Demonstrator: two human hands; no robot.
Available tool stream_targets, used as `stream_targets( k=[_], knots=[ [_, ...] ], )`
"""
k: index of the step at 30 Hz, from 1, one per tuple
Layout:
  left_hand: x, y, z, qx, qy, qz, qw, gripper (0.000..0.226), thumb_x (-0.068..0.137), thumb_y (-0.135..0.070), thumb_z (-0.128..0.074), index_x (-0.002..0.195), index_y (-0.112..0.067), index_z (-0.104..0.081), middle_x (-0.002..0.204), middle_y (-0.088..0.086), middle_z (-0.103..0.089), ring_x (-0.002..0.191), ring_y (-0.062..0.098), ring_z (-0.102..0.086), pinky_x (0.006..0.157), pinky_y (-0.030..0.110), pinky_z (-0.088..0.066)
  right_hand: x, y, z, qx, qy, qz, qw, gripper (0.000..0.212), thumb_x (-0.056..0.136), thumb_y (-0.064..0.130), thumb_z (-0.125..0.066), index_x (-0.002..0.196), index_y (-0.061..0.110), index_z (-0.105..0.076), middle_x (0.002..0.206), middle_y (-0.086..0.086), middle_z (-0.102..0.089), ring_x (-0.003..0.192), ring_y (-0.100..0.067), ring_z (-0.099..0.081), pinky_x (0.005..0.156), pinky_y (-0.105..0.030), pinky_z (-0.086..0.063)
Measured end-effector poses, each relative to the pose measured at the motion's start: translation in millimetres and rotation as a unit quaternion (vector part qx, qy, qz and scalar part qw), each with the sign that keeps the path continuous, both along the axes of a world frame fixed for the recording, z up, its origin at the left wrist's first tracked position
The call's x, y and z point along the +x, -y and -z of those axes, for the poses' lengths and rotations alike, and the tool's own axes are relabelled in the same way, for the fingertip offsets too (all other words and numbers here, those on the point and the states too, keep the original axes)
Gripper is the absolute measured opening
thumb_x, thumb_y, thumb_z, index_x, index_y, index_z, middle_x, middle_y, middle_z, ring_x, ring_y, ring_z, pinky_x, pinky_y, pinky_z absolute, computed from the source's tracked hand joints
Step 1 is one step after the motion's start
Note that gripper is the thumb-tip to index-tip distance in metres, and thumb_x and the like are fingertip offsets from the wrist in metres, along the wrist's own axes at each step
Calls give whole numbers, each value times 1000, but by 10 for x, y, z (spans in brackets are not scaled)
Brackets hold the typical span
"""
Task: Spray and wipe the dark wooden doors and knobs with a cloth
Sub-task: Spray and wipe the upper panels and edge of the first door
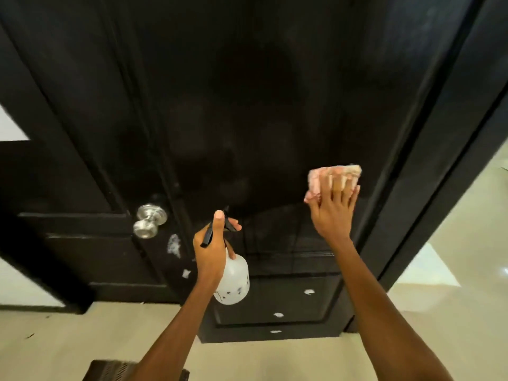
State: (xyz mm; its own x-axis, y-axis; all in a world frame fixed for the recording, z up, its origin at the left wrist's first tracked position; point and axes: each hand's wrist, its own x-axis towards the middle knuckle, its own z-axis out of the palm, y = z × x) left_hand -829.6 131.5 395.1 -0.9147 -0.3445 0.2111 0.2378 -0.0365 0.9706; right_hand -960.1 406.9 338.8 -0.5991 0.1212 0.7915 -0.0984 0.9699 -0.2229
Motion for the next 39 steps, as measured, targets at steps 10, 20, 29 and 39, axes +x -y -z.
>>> stream_targets(
  k=[10,20,29,39],
  knots=[
    [-140,-1059,211,-50,-7,43,998,57,105,-47,-42,86,-3,-73,89,8,-79,38,23,-46,53,29,-49,-35,-305,290,35,-39,-74,996,67,100,36,-47,159,20,-20,165,-16,-11,150,-43,-4,122,-59,7],
    [-380,-2508,-184,-47,-13,145,988,54,104,-46,-47,89,-1,-72,90,12,-77,38,29,-44,43,38,-44,108,-1935,-116,-92,-6,34,995,63,110,44,-29,163,23,-1,168,-15,-7,155,-42,-2,126,-55,-6],
    [-629,-3157,-630,-56,-47,176,982,55,101,-48,-47,91,0,-73,90,11,-77,41,34,-44,44,31,-44,-183,-2123,-1062,-182,-124,32,975,64,107,51,-27,160,16,-14,167,-11,-8,155,-35,2,126,-52,-3],
    [-685,-3102,-667,-81,-26,173,981,56,98,-51,-48,90,-2,-72,92,9,-77,37,17,-47,47,35,-45,45,-1694,-155,-649,-23,19,760,80,102,63,-27,160,25,13,169,0,17,155,-21,14,126,-53,-1]
  ],
)
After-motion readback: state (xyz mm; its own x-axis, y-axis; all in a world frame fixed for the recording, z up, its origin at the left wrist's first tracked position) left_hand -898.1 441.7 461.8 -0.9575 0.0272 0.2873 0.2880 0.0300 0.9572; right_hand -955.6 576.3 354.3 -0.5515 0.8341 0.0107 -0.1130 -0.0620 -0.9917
